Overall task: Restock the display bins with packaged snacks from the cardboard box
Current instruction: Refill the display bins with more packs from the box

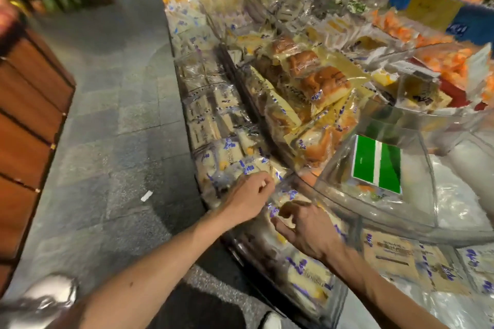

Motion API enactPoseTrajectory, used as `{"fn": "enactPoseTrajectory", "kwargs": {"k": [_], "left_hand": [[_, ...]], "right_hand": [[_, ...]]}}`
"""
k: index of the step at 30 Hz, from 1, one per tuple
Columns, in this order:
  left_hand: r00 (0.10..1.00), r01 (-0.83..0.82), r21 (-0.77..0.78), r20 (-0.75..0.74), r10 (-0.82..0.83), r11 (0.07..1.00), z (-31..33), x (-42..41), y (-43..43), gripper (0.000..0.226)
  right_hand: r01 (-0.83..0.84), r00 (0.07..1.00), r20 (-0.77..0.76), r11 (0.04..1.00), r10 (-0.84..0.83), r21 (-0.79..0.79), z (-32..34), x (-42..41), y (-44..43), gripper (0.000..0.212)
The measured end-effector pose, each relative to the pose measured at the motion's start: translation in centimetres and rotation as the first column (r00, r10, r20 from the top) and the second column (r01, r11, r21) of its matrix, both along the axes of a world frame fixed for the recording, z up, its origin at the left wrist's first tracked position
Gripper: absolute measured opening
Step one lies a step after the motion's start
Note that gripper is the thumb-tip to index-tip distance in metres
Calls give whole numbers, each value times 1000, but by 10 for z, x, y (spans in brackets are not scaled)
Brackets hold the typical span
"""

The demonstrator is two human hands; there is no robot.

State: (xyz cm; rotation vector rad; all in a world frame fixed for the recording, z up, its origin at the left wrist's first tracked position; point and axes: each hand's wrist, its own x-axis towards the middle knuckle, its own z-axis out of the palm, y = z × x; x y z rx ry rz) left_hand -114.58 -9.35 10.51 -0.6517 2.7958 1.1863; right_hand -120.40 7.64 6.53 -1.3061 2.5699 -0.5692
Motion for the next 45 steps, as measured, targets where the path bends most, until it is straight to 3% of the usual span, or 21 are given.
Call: {"fn": "enactPoseTrajectory", "kwargs": {"k": [3,6,8,12,14,18,22,27,30,32,34,36,39,42,45], "left_hand": [[971,-208,-49,-134,200,977,49,92,-42,17],[869,-456,-29,-229,438,889,68,227,-64,13],[745,-650,-5,-205,635,760,62,328,-66,15],[461,-887,-82,-144,875,454,31,522,-41,18],[323,-944,-98,-86,942,315,8,605,-24,10],[68,-996,-50,41,997,70,-43,720,15,10],[-135,-991,15,94,986,-137,-86,782,42,9],[-241,-950,132,264,934,-282,-137,835,29,3],[-328,-907,143,351,877,-397,-167,871,6,6],[-417,-867,109,378,827,-487,-186,900,-10,20],[-505,-806,98,399,765,-583,-205,931,-25,28],[-549,-777,70,412,727,-626,-215,955,-32,36],[-626,-724,-29,447,639,-689,-245,999,-45,37],[-608,-755,-141,517,602,-641,-274,1025,-54,29],[-486,-869,-196,513,708,-454,-303,1039,-60,51]], "right_hand": [[-218,975,30,971,222,-97,29,61,-60,46],[-469,866,98,864,491,-182,43,151,-113,31],[-617,754,133,763,643,-192,43,222,-143,33],[-828,533,145,550,833,-114,28,379,-185,70],[-867,462,196,487,865,-104,16,454,-193,64],[-953,296,214,304,931,-8,-4,578,-197,30],[-983,176,274,156,946,93,-20,652,-215,27],[-980,102,374,28,922,199,-50,720,-260,26],[-958,105,426,-25,898,287,-85,770,-294,29],[-948,141,497,-28,856,317,-116,808,-321,31],[-938,247,606,30,756,346,-147,852,-352,42],[-909,411,704,208,579,360,-165,883,-378,56],[-800,583,724,417,368,432,-207,939,-415,77],[-715,642,729,529,237,458,-245,977,-433,78],[-624,658,749,615,81,482,-281,999,-438,92]]}}
